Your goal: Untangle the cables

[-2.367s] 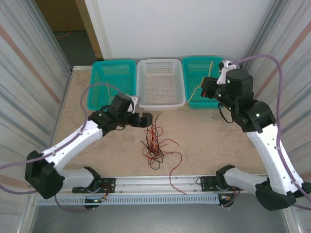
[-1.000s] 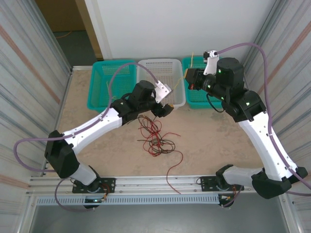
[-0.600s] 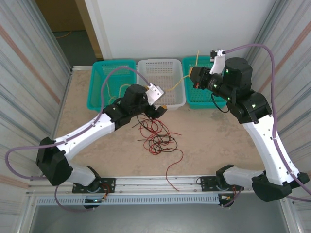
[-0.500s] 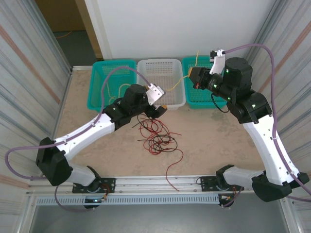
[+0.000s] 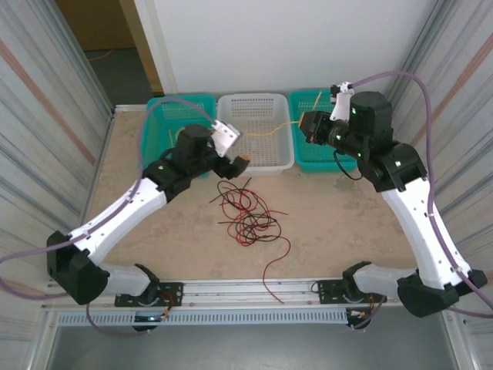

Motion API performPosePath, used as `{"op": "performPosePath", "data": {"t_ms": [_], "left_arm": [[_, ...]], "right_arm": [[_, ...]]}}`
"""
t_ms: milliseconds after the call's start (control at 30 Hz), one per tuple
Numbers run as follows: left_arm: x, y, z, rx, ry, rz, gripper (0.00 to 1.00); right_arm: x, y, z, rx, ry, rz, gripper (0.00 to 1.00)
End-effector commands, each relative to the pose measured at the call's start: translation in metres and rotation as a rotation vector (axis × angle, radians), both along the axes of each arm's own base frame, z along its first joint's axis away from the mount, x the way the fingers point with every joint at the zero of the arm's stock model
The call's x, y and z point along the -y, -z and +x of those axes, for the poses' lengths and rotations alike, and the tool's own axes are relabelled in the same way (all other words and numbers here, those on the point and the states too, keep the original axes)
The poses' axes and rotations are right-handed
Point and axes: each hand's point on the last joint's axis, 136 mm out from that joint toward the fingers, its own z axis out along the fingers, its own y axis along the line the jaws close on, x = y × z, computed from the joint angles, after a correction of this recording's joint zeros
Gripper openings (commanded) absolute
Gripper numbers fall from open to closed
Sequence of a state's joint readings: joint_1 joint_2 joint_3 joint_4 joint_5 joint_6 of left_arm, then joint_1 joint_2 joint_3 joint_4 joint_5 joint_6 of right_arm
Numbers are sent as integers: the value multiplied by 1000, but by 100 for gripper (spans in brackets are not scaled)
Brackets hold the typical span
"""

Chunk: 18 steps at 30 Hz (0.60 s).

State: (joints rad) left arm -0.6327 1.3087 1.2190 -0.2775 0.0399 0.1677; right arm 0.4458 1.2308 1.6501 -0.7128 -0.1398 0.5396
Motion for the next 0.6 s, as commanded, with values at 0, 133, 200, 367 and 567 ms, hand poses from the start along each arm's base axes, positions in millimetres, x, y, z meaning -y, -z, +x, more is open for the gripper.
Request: {"op": "performPosePath", "data": {"t_ms": [0,133,200,367,567], "left_arm": [[-4,-32,-20,-5,56,-118,92],[-5,-32,-24,-26,79,-113,94],[-5,-26,-23,-47,82,-100,94],[2,-5,-26,-114,125,-83,95],[12,5,-33,-157,196,-92,96]], "right_arm": [[-12,19,10,-125,-42,-22,9],[-23,38,27,-209,-53,-90,8],[-32,39,34,-222,-79,-93,8],[-57,50,35,-246,-142,-173,7],[-70,55,30,-238,-184,-209,7]]}}
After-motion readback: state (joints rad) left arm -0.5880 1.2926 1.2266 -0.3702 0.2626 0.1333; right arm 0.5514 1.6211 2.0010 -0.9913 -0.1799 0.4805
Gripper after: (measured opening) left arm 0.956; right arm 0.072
